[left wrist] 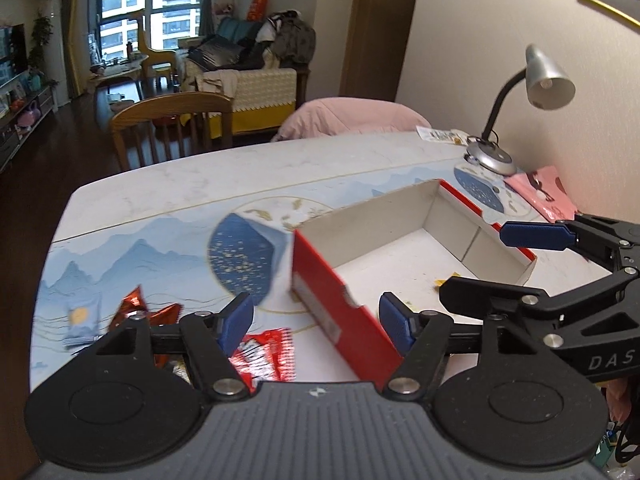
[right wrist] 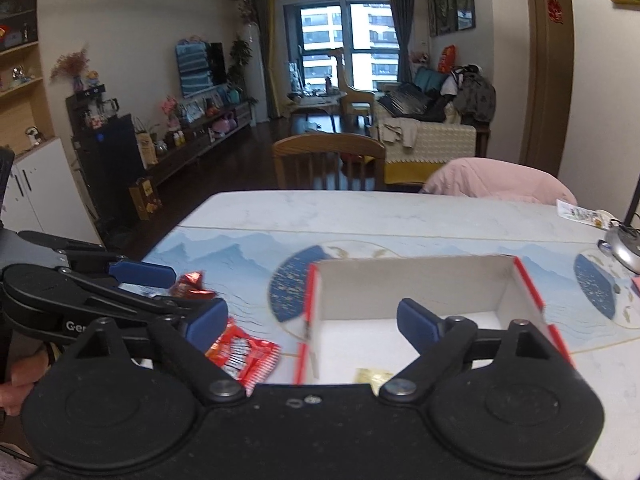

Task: Organize snacks
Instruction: 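Move both tools back over the snack pile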

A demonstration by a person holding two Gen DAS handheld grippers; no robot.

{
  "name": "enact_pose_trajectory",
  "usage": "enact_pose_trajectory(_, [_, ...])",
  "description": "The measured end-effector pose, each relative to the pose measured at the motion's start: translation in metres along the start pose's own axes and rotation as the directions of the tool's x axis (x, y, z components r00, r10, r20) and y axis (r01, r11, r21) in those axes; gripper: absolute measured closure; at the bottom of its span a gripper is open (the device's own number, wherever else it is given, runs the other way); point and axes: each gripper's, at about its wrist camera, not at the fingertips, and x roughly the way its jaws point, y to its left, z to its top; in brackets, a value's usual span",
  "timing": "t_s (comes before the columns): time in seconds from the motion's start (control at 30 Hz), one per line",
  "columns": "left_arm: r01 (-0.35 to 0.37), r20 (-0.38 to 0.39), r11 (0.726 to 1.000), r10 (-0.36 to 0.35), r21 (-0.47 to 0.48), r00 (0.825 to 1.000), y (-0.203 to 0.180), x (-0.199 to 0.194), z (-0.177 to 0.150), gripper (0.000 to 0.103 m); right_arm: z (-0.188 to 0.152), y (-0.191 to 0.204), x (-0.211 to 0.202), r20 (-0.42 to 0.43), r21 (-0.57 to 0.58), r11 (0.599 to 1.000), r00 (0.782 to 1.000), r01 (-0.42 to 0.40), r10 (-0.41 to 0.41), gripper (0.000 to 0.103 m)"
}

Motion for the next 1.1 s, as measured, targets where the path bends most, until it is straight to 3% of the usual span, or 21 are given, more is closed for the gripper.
enact_pose_trajectory(0.13, [-0.004, 0.016, 1.000, 0.005, -0.028, 1.000, 0.022, -0.014, -0.010, 0.032, 0.000, 0.019, 0.002, 0.030, 0.002, 1.000, 0.999, -0.028, 0.028, 0.001])
enact_pose_trajectory(0.23, [-0.016, 0.033, 0.999, 0.017, -0.049, 0.999, 0.039, -0.025, -0.017, 0.026, -0.001, 0.034, 0.006, 0.039, 0.003, 0.998, 0.998, -0.059, 0.059, 0.000])
enact_pose_trajectory(0.43, [-0.034, 0.039, 0.996, 0.037, -0.079, 0.999, 0.072, -0.037, -0.030, 0.026, -0.009, 0.061, 0.017, 0.028, -0.002, 0.995, 0.994, -0.102, 0.102, 0.000])
enact_pose_trajectory(0.77, [-0.113, 0.007, 0.988, 0.114, -0.105, 0.993, 0.131, -0.044, -0.058, 0.026, -0.022, 0.092, 0.039, -0.035, -0.028, 0.992, 0.992, -0.124, 0.123, 0.000])
enact_pose_trajectory(1.1, [-0.218, -0.110, 0.964, 0.203, -0.151, 0.973, 0.185, -0.025, -0.097, 0.026, -0.055, 0.118, 0.086, -0.182, -0.089, 0.981, 0.971, -0.173, 0.155, 0.000])
